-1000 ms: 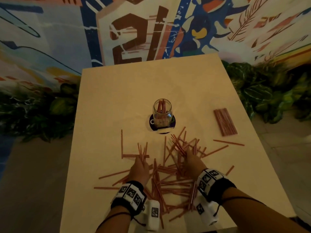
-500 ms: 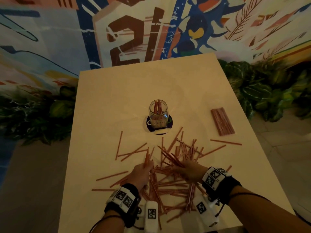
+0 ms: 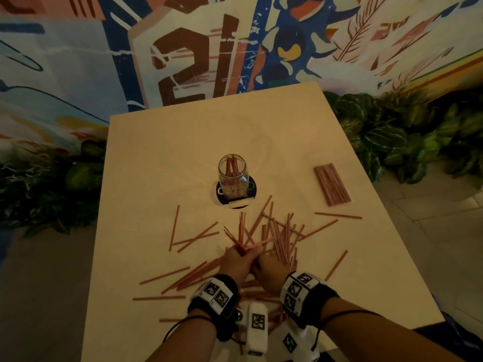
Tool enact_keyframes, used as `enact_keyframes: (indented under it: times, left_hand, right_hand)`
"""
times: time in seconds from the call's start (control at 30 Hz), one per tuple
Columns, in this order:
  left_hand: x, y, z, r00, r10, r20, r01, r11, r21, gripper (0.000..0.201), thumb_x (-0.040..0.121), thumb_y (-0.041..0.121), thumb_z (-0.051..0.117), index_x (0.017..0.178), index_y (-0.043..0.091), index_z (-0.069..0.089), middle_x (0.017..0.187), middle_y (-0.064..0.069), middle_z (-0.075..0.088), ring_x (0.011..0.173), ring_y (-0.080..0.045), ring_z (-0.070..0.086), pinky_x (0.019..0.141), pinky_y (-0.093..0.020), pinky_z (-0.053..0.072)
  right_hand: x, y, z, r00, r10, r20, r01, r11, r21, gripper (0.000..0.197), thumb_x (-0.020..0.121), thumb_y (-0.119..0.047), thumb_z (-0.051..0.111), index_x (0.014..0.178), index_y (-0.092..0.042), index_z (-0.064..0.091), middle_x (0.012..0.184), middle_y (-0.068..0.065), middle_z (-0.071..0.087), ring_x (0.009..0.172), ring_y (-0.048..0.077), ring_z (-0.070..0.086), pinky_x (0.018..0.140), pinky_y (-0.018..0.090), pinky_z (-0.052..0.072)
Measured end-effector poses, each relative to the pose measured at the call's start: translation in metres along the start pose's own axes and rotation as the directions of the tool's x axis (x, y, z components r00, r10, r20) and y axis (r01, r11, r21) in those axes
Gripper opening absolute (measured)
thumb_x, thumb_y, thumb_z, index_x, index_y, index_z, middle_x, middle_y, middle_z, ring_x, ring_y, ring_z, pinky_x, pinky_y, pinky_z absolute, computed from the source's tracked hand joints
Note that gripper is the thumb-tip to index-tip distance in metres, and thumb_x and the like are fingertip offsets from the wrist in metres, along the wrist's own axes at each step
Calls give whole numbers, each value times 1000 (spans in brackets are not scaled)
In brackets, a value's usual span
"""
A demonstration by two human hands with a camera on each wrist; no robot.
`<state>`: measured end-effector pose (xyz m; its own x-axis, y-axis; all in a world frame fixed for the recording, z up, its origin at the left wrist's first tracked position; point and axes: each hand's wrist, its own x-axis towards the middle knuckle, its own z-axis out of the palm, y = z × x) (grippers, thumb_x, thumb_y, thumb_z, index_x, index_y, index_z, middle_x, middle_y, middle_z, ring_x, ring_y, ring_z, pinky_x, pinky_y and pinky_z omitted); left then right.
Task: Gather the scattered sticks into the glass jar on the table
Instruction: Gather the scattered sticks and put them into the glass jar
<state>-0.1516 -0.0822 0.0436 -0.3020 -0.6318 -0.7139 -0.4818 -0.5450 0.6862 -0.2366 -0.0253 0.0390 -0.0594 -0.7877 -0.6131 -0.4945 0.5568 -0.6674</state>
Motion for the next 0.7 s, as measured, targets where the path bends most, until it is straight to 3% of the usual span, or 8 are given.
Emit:
enact_keyframes:
  times: [0.1,0.17,0.23,0.3,0.4,0.47,0.57,0.7]
  left_hand:
    - [5,-3,2,997,-27,-75,32,998,58,30,87,40,59,76,12,63,83,-7,67,86,-26,64,87,-40,54]
    - [10,-8,1,992,-75,-99,80,995,51,50,82,53,56,95,6,64,96,-13,68,92,-29,64,88,-43,53]
    - [18,-17,0,985,-136,-108,134,991,-30,79,65,70,54,111,6,60,104,-17,67,96,-34,65,89,-49,53]
    - [21,-19,-2,983,-165,-83,155,981,-116,81,62,72,53,110,6,60,101,-17,67,93,-34,65,86,-48,54]
    - [18,-14,-10,984,-163,-71,151,977,-152,50,83,56,52,88,7,57,84,-13,64,79,-30,63,76,-40,55]
    - [20,-18,-13,985,-150,-80,141,984,-107,49,83,58,51,86,9,59,87,-16,68,84,-38,66,82,-48,56]
    - [23,-26,-19,989,-118,-87,111,991,-79,57,76,64,50,84,9,64,72,-10,66,70,-30,63,76,-41,53]
    - [17,-19,-23,992,-115,-47,110,990,-92,39,87,50,52,75,14,62,77,-8,65,77,-27,62,75,-39,51]
  right_hand:
    - [-1,1,3,997,-8,-72,13,997,75,23,97,-20,40,111,-8,55,71,-7,50,58,6,43,53,16,34]
    - [-2,3,6,998,-10,-68,18,994,110,14,94,-24,44,87,-21,55,67,-7,49,57,7,46,58,20,43]
    - [-3,5,8,997,6,-78,5,991,135,17,91,-30,50,81,-17,55,72,-1,57,62,14,53,67,32,49]
    - [-6,6,8,995,6,-96,7,992,130,23,87,-37,54,87,-14,59,74,-2,60,65,14,56,68,33,49]
    - [-7,3,0,986,16,-166,-1,996,92,31,89,-41,52,99,-13,62,88,1,67,75,14,60,73,31,51]
    - [-4,1,-12,957,28,-287,-6,997,79,28,92,-32,49,110,-12,58,105,5,66,87,16,60,79,29,51]
    - [7,-2,-29,912,-34,-409,41,999,9,27,92,-12,44,117,-12,53,120,9,55,107,21,54,90,29,44]
    - [26,-6,-35,951,-151,-268,50,935,-350,50,92,-11,42,139,-28,35,149,2,30,138,28,23,114,45,24]
